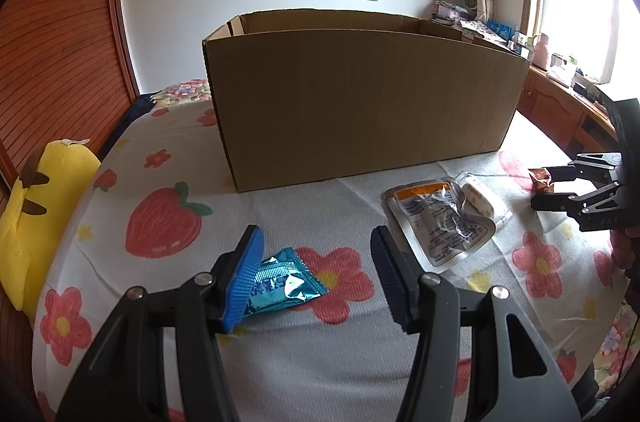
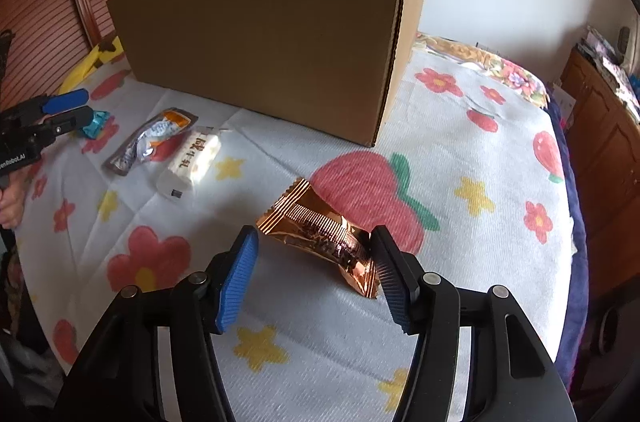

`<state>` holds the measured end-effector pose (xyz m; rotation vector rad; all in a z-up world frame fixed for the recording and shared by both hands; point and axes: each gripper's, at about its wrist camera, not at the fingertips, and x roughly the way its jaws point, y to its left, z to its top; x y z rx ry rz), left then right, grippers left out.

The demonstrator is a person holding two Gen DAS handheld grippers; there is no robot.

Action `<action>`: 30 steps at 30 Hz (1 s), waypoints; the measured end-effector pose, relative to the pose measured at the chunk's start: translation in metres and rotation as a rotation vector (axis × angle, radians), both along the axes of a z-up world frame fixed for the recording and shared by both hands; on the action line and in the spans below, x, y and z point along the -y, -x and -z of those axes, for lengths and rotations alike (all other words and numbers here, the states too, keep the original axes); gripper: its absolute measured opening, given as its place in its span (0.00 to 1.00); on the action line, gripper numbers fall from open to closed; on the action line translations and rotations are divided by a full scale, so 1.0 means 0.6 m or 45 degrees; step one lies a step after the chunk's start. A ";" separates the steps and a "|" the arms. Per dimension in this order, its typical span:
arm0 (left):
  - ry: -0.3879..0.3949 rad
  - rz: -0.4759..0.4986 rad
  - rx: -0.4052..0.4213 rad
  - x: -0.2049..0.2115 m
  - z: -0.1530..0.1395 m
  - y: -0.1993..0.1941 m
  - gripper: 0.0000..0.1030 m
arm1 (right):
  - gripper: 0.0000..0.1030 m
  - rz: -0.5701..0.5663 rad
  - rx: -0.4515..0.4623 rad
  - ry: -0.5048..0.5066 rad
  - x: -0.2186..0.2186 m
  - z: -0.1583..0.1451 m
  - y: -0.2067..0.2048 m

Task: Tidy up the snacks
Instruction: 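Close the right tool on the copper-foil packet while the left tool grasps the teal packet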

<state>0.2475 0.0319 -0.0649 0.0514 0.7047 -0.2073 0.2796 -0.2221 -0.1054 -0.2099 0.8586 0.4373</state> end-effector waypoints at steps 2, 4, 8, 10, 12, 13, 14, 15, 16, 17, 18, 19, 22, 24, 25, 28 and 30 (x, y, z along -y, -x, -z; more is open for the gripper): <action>0.000 0.001 0.000 0.000 0.000 0.000 0.55 | 0.57 0.021 0.003 0.000 0.001 0.000 -0.004; 0.001 0.002 0.000 0.000 0.001 0.000 0.55 | 0.40 0.073 0.008 -0.009 0.003 0.000 -0.011; -0.016 0.010 -0.004 -0.003 -0.001 0.001 0.55 | 0.31 0.118 0.002 -0.060 0.015 -0.001 -0.016; -0.017 0.025 -0.005 -0.007 -0.008 0.004 0.55 | 0.30 0.122 0.001 -0.062 0.017 -0.001 -0.016; -0.022 0.044 -0.009 -0.012 -0.015 0.005 0.55 | 0.30 0.123 0.005 -0.054 0.018 -0.001 -0.016; -0.026 0.052 -0.006 -0.016 -0.019 0.007 0.54 | 0.30 0.123 0.008 -0.049 0.018 -0.002 -0.015; -0.034 0.060 -0.009 -0.018 -0.021 0.007 0.55 | 0.30 0.124 0.010 -0.045 0.017 -0.002 -0.015; -0.048 0.073 -0.017 -0.021 -0.022 0.006 0.55 | 0.30 0.124 0.011 -0.044 0.017 -0.002 -0.014; -0.065 0.083 -0.021 -0.023 -0.022 0.006 0.55 | 0.30 0.125 0.011 -0.045 0.017 -0.002 -0.015; -0.086 0.088 -0.022 -0.026 -0.022 0.006 0.55 | 0.30 0.128 0.011 -0.044 0.017 -0.002 -0.015; -0.103 0.094 -0.027 -0.027 -0.021 0.007 0.55 | 0.30 0.133 0.011 -0.045 0.016 -0.002 -0.015; -0.125 0.101 -0.035 -0.029 -0.020 0.008 0.55 | 0.30 0.136 0.010 -0.050 0.017 -0.002 -0.015; -0.168 0.117 -0.058 -0.037 -0.013 0.011 0.55 | 0.30 0.139 0.007 -0.056 0.018 -0.001 -0.015; -0.197 0.123 -0.082 -0.043 -0.006 0.014 0.55 | 0.30 0.140 0.009 -0.051 0.017 -0.001 -0.015; -0.206 0.124 -0.090 -0.045 -0.003 0.016 0.55 | 0.30 0.140 0.010 -0.049 0.017 -0.001 -0.014; -0.230 0.127 -0.120 -0.053 0.007 0.017 0.55 | 0.30 0.140 0.009 -0.052 0.018 -0.001 -0.015; -0.244 0.126 -0.138 -0.054 0.013 0.013 0.55 | 0.30 0.140 0.008 -0.055 0.017 -0.001 -0.014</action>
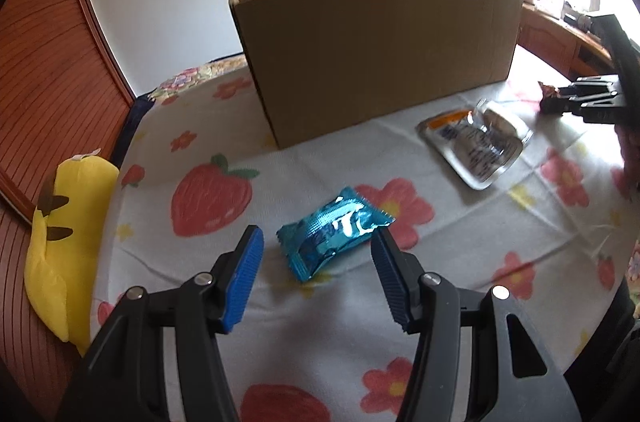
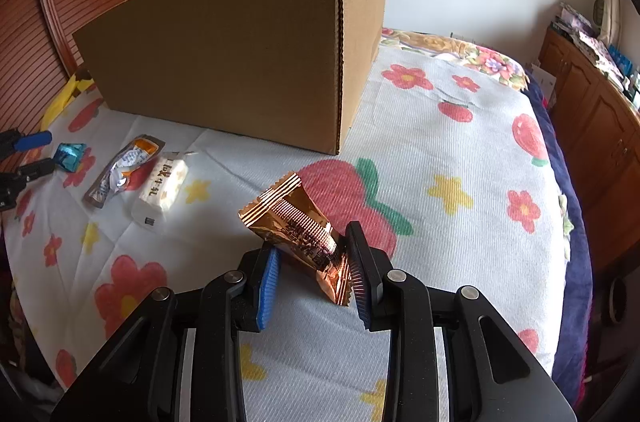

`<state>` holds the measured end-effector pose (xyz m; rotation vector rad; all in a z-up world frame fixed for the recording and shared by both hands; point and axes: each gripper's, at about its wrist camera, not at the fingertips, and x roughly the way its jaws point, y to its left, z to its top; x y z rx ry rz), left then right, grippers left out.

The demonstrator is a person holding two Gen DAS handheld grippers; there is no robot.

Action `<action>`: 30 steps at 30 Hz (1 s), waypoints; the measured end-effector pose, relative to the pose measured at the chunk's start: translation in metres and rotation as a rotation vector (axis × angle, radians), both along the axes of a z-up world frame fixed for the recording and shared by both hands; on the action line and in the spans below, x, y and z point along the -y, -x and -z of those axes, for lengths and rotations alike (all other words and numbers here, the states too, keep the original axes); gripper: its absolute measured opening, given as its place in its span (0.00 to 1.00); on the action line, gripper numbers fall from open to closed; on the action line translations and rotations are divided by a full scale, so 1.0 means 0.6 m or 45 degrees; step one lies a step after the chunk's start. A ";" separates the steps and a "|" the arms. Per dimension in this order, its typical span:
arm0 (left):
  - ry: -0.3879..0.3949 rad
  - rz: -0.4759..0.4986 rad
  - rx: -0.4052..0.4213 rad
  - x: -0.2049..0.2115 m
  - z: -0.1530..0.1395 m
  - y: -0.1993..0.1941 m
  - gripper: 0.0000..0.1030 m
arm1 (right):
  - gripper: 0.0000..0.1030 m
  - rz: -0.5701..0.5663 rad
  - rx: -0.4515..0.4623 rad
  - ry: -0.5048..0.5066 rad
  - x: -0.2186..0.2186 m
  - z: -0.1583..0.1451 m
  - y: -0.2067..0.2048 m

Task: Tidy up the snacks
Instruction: 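Close the right tool on the copper-foil packet while the left tool grasps the teal packet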

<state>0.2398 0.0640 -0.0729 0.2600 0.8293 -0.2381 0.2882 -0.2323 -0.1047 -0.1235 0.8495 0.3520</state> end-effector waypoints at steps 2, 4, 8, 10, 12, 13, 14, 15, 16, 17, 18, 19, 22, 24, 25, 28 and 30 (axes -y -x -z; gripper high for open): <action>-0.014 -0.003 -0.012 0.001 0.005 -0.008 0.55 | 0.30 0.000 0.000 0.001 0.001 0.000 0.000; -0.020 -0.005 -0.020 0.005 0.007 -0.017 0.55 | 0.30 0.000 0.000 -0.001 0.001 0.000 0.000; -0.019 0.002 -0.039 0.013 0.010 -0.037 0.55 | 0.30 0.000 -0.002 -0.006 0.002 -0.001 0.000; -0.021 0.001 -0.048 0.017 0.011 -0.046 0.55 | 0.30 -0.001 -0.003 -0.007 0.002 -0.001 0.000; -0.010 0.006 -0.053 0.020 0.011 -0.050 0.55 | 0.30 -0.001 -0.003 -0.009 0.003 -0.001 -0.001; 0.000 0.009 -0.059 0.021 0.011 -0.052 0.55 | 0.30 -0.001 -0.004 -0.011 0.004 -0.001 -0.001; 0.011 0.011 -0.064 0.021 0.011 -0.053 0.55 | 0.30 0.000 -0.004 -0.014 0.004 -0.001 -0.001; 0.022 0.010 -0.068 0.020 0.011 -0.054 0.54 | 0.30 -0.001 -0.005 -0.017 0.005 -0.002 -0.001; 0.033 0.009 -0.073 0.019 0.012 -0.053 0.53 | 0.30 -0.001 -0.006 -0.020 0.006 -0.002 -0.001; 0.040 0.009 -0.074 0.020 0.012 -0.051 0.51 | 0.30 -0.001 -0.007 -0.023 0.007 -0.002 -0.001; 0.043 0.009 -0.073 0.020 0.013 -0.049 0.49 | 0.30 -0.001 -0.007 -0.024 0.008 -0.002 -0.002; 0.042 0.009 -0.075 0.020 0.014 -0.048 0.47 | 0.30 -0.002 -0.008 -0.025 0.008 -0.002 -0.002; 0.040 0.003 -0.067 0.021 0.015 -0.042 0.39 | 0.30 -0.002 -0.010 -0.032 0.010 -0.002 -0.002; 0.045 0.000 -0.064 0.021 0.016 -0.039 0.32 | 0.30 -0.002 -0.009 -0.031 0.011 -0.002 -0.003; 0.046 0.000 -0.064 0.022 0.016 -0.038 0.26 | 0.30 -0.003 -0.009 -0.029 0.011 -0.002 -0.003; 0.050 -0.005 -0.059 0.025 0.012 -0.032 0.24 | 0.30 -0.003 -0.007 -0.023 0.012 -0.002 -0.003; 0.063 -0.012 -0.049 0.026 0.008 -0.027 0.24 | 0.30 -0.003 -0.007 -0.023 0.013 -0.002 -0.003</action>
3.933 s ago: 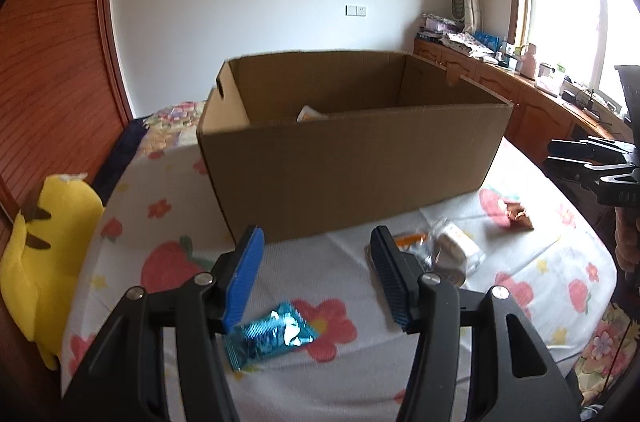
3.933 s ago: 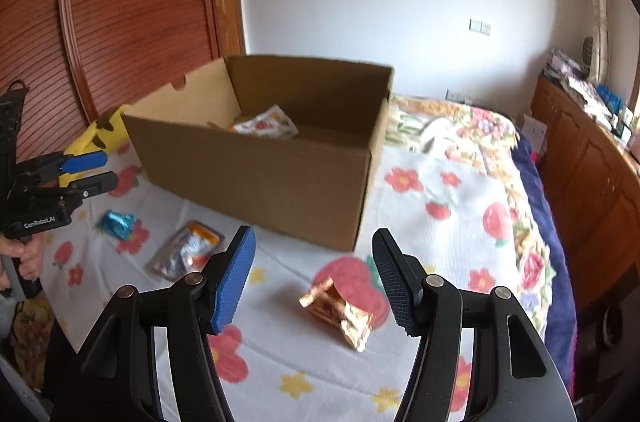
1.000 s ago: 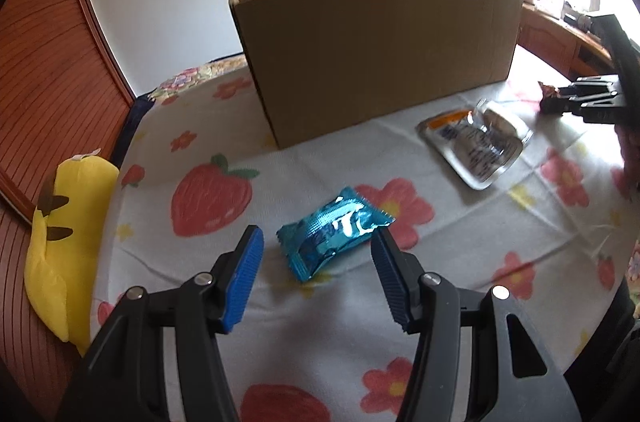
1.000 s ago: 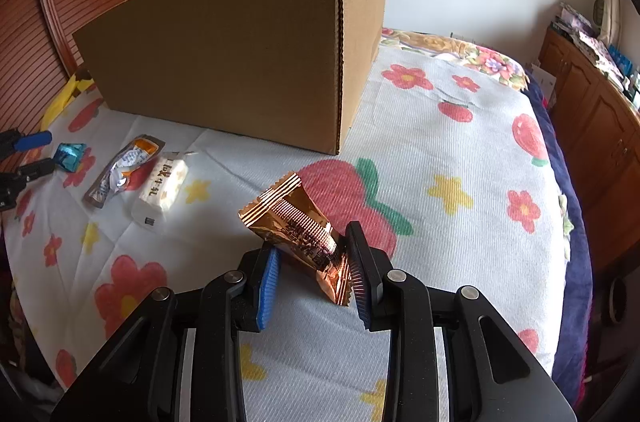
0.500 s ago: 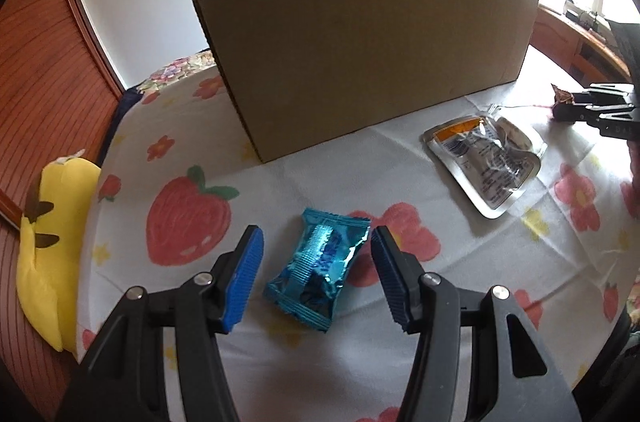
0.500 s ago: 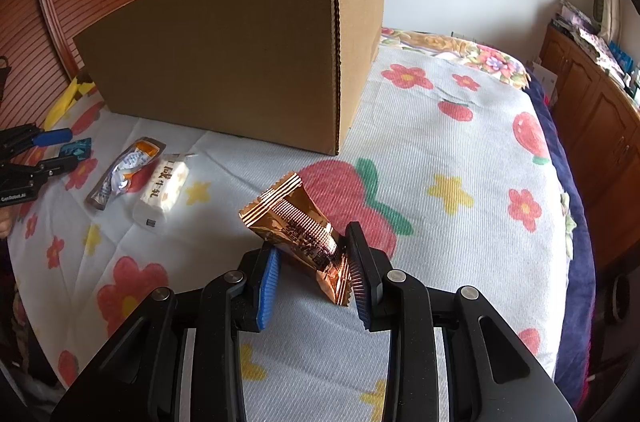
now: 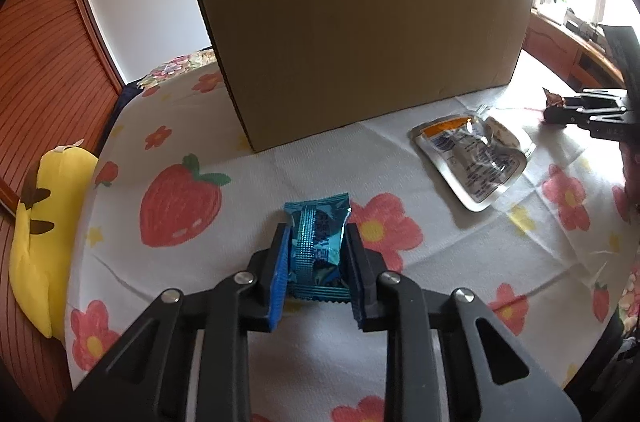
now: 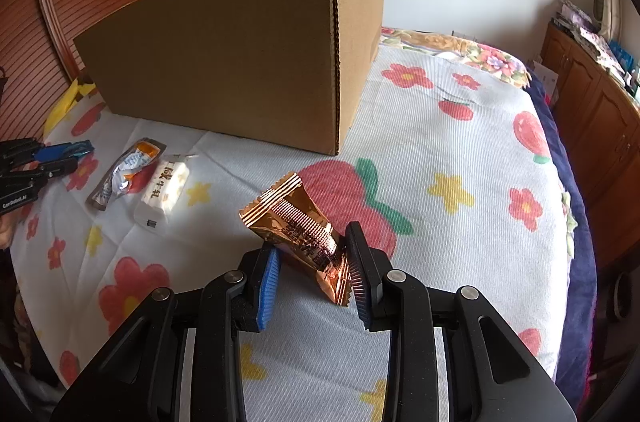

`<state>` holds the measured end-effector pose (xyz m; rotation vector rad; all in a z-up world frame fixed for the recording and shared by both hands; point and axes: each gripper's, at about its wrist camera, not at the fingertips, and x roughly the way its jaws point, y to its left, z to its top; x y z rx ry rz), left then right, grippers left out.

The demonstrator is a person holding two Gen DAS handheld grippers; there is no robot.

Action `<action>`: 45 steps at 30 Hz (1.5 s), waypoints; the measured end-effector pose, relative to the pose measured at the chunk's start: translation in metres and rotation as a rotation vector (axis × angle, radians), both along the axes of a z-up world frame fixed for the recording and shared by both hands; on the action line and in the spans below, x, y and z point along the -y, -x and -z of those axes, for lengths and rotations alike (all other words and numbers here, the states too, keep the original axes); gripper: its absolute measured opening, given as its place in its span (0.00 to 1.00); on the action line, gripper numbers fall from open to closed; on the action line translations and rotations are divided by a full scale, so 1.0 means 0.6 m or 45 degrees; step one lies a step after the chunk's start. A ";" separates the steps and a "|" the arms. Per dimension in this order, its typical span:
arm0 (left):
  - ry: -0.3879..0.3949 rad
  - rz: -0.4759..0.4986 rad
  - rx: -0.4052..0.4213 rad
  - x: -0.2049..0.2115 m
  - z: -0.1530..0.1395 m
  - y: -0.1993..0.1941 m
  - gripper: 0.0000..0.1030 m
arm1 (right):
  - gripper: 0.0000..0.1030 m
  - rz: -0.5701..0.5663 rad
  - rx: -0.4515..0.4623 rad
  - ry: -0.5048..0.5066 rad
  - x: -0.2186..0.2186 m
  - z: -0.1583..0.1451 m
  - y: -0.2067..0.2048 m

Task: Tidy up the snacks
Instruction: 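Close the right tool on the copper-foil packet while the left tool grasps the teal packet, then lift both packets and carry them over the cardboard box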

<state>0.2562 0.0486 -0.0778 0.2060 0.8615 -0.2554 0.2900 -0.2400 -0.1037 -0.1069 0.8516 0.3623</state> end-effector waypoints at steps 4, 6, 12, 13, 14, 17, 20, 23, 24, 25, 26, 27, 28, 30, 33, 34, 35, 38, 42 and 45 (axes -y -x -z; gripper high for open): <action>0.035 -0.007 0.033 0.005 -0.017 0.006 0.24 | 0.28 0.000 0.005 0.006 -0.002 -0.001 0.001; 0.043 -0.007 0.058 0.009 -0.029 0.009 0.24 | 0.26 0.000 0.007 0.010 -0.003 -0.001 0.002; 0.082 -0.004 0.119 0.021 -0.060 0.013 0.24 | 0.22 0.006 0.008 -0.001 0.000 -0.003 0.002; 0.086 -0.002 0.126 0.024 -0.063 0.013 0.24 | 0.21 0.007 0.008 -0.002 0.000 -0.003 0.002; 0.089 0.001 0.130 0.026 -0.066 0.013 0.24 | 0.21 0.008 0.010 -0.001 0.000 -0.003 0.002; 0.099 0.007 0.144 0.032 -0.072 0.015 0.24 | 0.20 0.008 0.036 0.007 -0.002 -0.009 0.006; 0.110 0.011 0.158 0.038 -0.081 0.016 0.24 | 0.20 -0.001 0.055 0.014 -0.006 -0.012 0.012; 0.117 0.014 0.178 0.044 -0.092 0.016 0.24 | 0.20 -0.007 0.064 -0.004 -0.007 -0.018 0.019; 0.121 0.015 0.186 0.046 -0.096 0.015 0.24 | 0.20 -0.009 0.071 -0.006 -0.008 -0.022 0.022; 0.126 0.014 0.195 0.048 -0.101 0.015 0.24 | 0.20 -0.013 0.080 -0.011 -0.008 -0.027 0.025; 0.133 0.014 0.205 0.050 -0.106 0.014 0.24 | 0.20 -0.018 0.089 -0.017 -0.010 -0.033 0.028; 0.139 0.014 0.215 0.052 -0.111 0.013 0.24 | 0.20 -0.024 0.099 -0.021 -0.011 -0.039 0.031; 0.147 0.014 0.227 0.054 -0.117 0.012 0.24 | 0.20 -0.030 0.112 -0.026 -0.013 -0.047 0.034; 0.158 0.017 0.246 0.057 -0.126 0.008 0.24 | 0.20 -0.045 0.140 -0.037 -0.019 -0.064 0.040; 0.175 0.019 0.273 0.063 -0.139 -0.002 0.24 | 0.20 -0.075 0.179 -0.054 -0.030 -0.089 0.048; 0.181 0.021 0.280 0.065 -0.145 -0.008 0.24 | 0.20 -0.087 0.194 -0.059 -0.035 -0.099 0.050; 0.187 0.023 0.287 0.066 -0.150 -0.012 0.24 | 0.20 -0.096 0.203 -0.062 -0.039 -0.106 0.049; 0.204 0.027 0.317 0.070 -0.167 -0.026 0.24 | 0.20 -0.130 0.236 -0.072 -0.054 -0.128 0.048; 0.215 0.040 0.357 0.076 -0.188 -0.047 0.24 | 0.20 -0.174 0.281 -0.080 -0.077 -0.156 0.041; 0.224 0.050 0.379 0.079 -0.200 -0.060 0.24 | 0.20 -0.208 0.304 -0.090 -0.095 -0.170 0.031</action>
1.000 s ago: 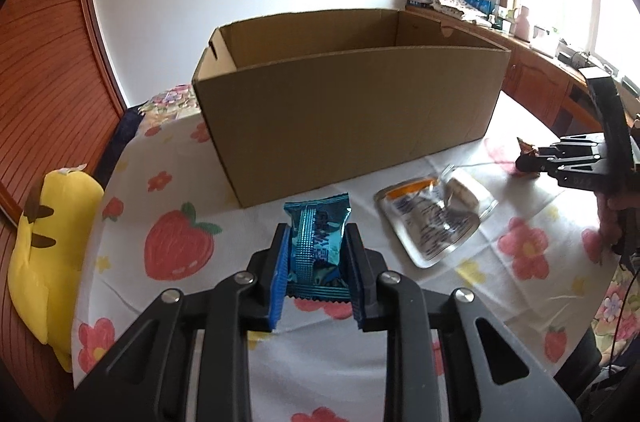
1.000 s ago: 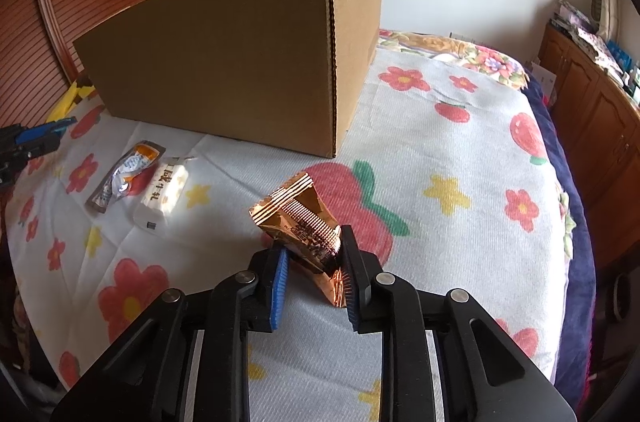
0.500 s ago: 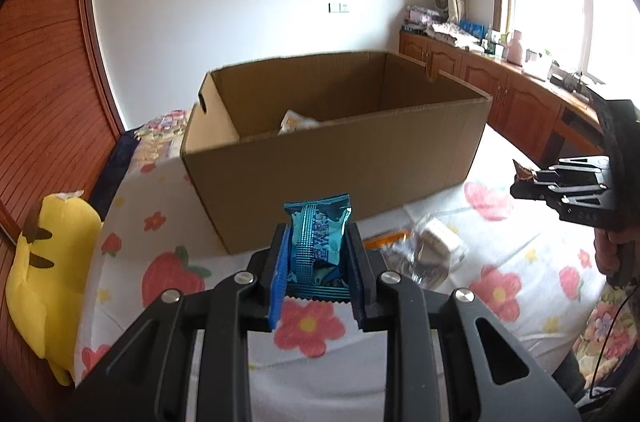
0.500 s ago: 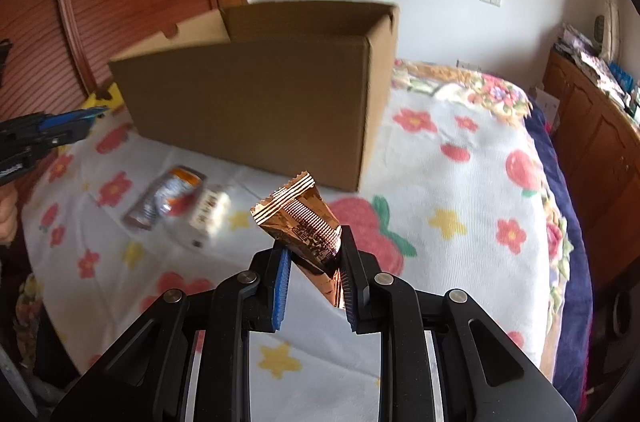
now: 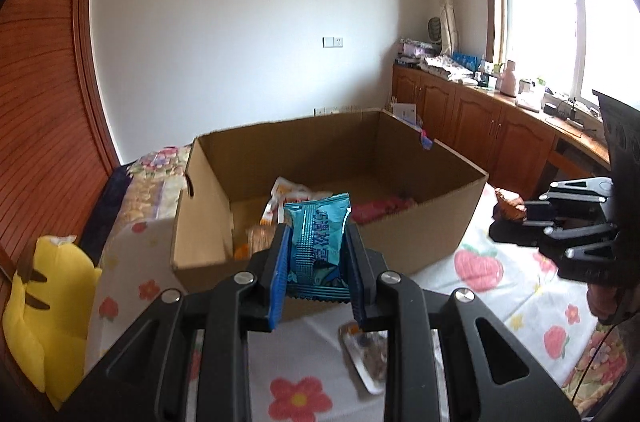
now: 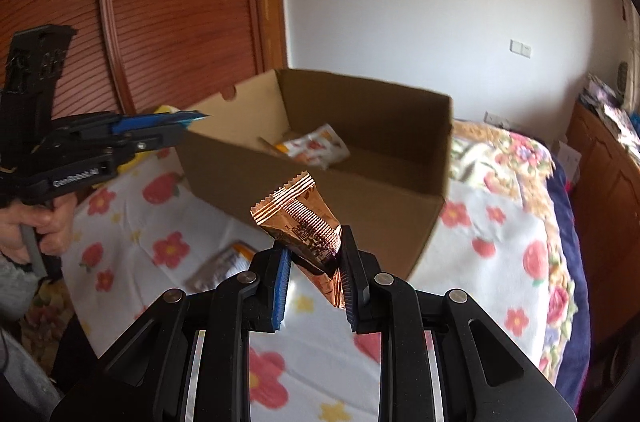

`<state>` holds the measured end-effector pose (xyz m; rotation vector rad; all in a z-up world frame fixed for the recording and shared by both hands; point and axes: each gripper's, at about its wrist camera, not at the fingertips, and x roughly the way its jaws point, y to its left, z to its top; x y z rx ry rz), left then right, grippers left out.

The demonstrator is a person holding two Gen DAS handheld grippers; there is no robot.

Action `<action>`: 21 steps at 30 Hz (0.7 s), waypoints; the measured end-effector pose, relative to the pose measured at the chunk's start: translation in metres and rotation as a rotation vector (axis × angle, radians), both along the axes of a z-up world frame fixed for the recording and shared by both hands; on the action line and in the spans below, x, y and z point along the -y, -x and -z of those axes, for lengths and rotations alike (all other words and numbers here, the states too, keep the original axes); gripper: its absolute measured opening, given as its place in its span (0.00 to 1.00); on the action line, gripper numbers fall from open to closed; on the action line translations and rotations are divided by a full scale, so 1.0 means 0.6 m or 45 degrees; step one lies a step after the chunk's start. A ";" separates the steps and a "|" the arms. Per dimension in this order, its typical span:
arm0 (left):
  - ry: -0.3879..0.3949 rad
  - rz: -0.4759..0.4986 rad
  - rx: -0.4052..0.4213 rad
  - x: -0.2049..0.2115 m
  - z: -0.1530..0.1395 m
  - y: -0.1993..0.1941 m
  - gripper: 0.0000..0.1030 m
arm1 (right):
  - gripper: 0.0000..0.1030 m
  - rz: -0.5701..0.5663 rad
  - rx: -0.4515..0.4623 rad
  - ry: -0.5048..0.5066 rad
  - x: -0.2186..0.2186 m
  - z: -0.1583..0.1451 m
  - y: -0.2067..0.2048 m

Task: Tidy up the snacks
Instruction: 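Lift both packets and carry them over the cardboard box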

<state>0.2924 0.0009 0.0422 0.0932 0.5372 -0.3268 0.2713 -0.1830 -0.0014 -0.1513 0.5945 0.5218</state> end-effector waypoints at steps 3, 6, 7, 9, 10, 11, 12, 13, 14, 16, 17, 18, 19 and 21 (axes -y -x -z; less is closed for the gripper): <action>0.006 0.005 0.018 0.001 -0.008 -0.018 0.24 | 0.20 -0.028 0.018 -0.002 -0.015 -0.009 -0.009; 0.015 0.007 0.024 0.000 -0.012 -0.038 0.24 | 0.20 -0.054 0.035 -0.001 -0.032 -0.017 -0.025; 0.016 0.007 0.026 0.000 -0.012 -0.047 0.24 | 0.20 -0.062 0.040 -0.004 -0.036 -0.020 -0.030; 0.020 0.009 0.031 -0.001 -0.014 -0.060 0.24 | 0.20 -0.076 0.053 -0.009 -0.045 -0.028 -0.045; 0.018 0.011 0.037 0.000 -0.015 -0.067 0.24 | 0.20 -0.081 0.064 -0.014 -0.048 -0.032 -0.052; 0.015 0.012 0.042 0.001 -0.016 -0.073 0.24 | 0.20 -0.088 0.072 -0.020 -0.051 -0.037 -0.060; 0.011 0.013 0.045 0.001 -0.017 -0.081 0.24 | 0.20 -0.094 0.078 -0.024 -0.056 -0.041 -0.067; 0.009 0.015 0.044 0.001 -0.018 -0.087 0.24 | 0.20 -0.101 0.084 -0.030 -0.061 -0.045 -0.075; 0.006 0.017 0.042 0.002 -0.018 -0.093 0.24 | 0.20 -0.111 0.092 -0.035 -0.066 -0.048 -0.084; 0.004 0.017 0.039 -0.002 -0.016 -0.107 0.24 | 0.20 -0.127 0.102 -0.043 -0.076 -0.051 -0.101; 0.002 0.017 0.035 -0.003 -0.014 -0.113 0.24 | 0.20 -0.132 0.103 -0.044 -0.081 -0.052 -0.108; 0.001 0.013 0.034 -0.005 -0.012 -0.119 0.24 | 0.20 -0.139 0.105 -0.045 -0.087 -0.051 -0.117; 0.003 0.008 0.033 -0.006 -0.008 -0.125 0.24 | 0.20 -0.142 0.105 -0.044 -0.091 -0.049 -0.124; 0.000 0.002 0.021 -0.007 0.003 -0.137 0.24 | 0.20 -0.144 0.096 -0.048 -0.099 -0.040 -0.140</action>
